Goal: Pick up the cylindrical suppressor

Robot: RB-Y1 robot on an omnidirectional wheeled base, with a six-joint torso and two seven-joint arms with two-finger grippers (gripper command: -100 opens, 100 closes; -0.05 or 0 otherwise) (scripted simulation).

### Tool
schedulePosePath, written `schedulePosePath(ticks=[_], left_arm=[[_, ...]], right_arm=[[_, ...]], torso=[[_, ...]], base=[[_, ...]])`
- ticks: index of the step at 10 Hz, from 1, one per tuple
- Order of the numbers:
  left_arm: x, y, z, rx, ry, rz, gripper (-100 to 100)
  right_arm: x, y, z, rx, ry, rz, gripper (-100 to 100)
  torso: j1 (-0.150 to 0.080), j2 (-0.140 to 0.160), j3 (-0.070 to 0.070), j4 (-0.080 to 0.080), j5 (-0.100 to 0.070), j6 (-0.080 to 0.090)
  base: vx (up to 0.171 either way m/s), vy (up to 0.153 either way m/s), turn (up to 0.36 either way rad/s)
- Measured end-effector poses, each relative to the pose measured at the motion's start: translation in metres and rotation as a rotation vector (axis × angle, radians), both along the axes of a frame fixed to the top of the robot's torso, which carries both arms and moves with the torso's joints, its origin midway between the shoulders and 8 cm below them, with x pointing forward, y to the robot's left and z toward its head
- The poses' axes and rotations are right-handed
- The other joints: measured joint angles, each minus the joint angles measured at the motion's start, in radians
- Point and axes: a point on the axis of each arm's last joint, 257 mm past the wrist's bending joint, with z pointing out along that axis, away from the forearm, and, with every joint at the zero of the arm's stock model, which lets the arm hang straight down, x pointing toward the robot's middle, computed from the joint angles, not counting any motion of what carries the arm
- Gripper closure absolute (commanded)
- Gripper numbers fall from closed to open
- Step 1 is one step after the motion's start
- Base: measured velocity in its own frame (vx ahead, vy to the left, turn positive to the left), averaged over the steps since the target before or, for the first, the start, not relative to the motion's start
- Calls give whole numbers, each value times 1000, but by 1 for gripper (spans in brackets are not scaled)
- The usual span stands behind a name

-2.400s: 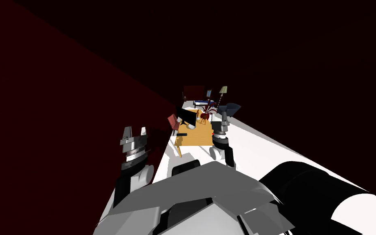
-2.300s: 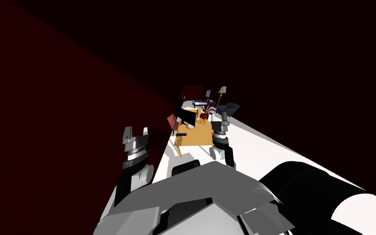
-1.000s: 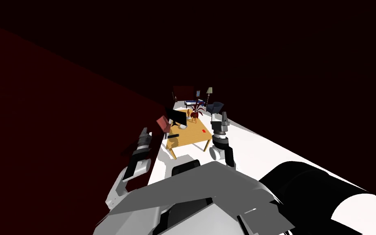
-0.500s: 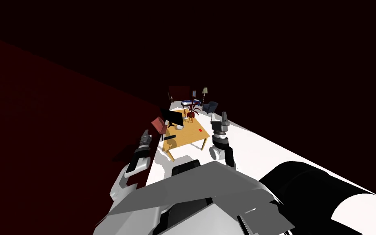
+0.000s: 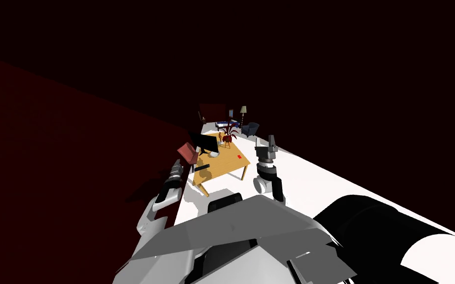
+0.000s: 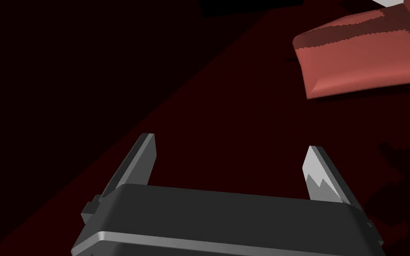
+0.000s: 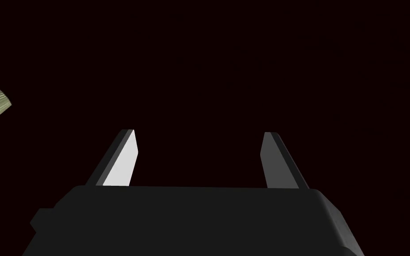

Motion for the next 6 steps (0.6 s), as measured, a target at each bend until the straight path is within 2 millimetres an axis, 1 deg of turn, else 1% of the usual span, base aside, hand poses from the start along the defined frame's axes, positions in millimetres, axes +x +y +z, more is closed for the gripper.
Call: schedulePosePath(ticks=[1, 2, 3, 5, 6], left_arm=[[2, 4, -11, -8, 34, 15, -100], [5, 9, -18, -13, 61, 25, -100], [8, 17, -27, -21, 93, 40, -100], [8, 26, -52, -40, 157, 66, -100], [8, 30, -61, -47, 184, 76, -100]], right_arm=[[0, 0, 0, 0, 0, 0, 0], [0, 0, 0, 0, 0, 0, 0], [0, 0, 0, 0, 0, 0, 0], [0, 0, 0, 0, 0, 0, 0], [0, 0, 0, 0, 0, 0, 0]], torso=[[0, 0, 0, 0, 0, 1], [0, 0, 0, 0, 0, 0], [0, 0, 0, 0, 0, 1], [0, 0, 0, 0, 0, 0], [0, 0, 0, 0, 0, 0]], base=[[-2, -11, -102], [1, -15, -198], [1, -8, -93], [2, -10, -129], [4, -10, -213]])
